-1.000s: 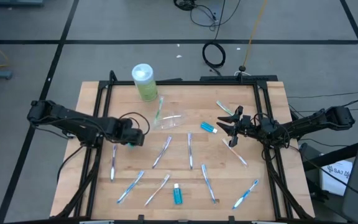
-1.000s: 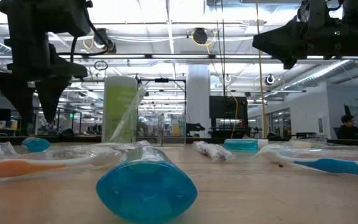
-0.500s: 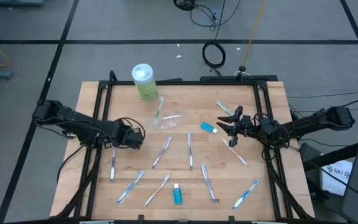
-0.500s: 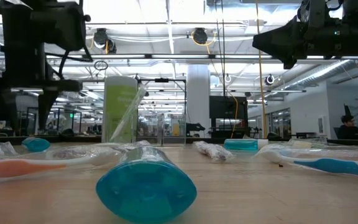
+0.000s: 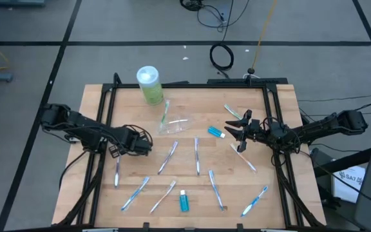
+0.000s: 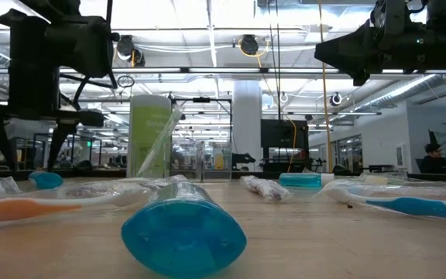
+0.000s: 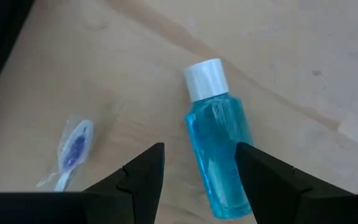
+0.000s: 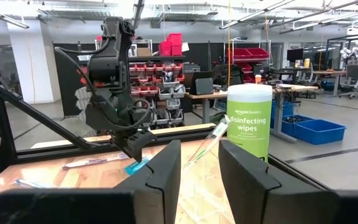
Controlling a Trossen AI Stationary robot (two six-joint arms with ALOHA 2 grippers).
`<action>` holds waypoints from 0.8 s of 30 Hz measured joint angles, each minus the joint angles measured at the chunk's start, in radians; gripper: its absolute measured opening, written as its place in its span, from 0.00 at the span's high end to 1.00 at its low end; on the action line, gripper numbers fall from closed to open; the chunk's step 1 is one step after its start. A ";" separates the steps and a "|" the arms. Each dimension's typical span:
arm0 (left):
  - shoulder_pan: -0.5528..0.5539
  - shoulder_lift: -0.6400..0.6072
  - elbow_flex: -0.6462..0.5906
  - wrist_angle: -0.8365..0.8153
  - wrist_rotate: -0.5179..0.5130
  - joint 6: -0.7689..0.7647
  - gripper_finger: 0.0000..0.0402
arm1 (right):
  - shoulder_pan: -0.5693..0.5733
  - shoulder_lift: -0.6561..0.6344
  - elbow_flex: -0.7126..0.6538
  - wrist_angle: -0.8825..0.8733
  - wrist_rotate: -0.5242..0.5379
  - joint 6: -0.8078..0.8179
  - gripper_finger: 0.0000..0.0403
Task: Pick & Place toothbrushing station
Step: Put the top left mouthwash into the transparent organizer
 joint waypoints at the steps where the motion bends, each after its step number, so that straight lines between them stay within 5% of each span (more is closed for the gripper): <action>1: 0.000 0.002 0.000 0.003 -0.009 -0.002 0.49 | 0.000 0.000 0.000 -0.001 0.000 0.000 0.75; 24: 0.089 0.087 -0.003 0.055 -0.061 0.080 0.49 | 0.000 0.000 0.000 -0.003 0.000 0.000 0.75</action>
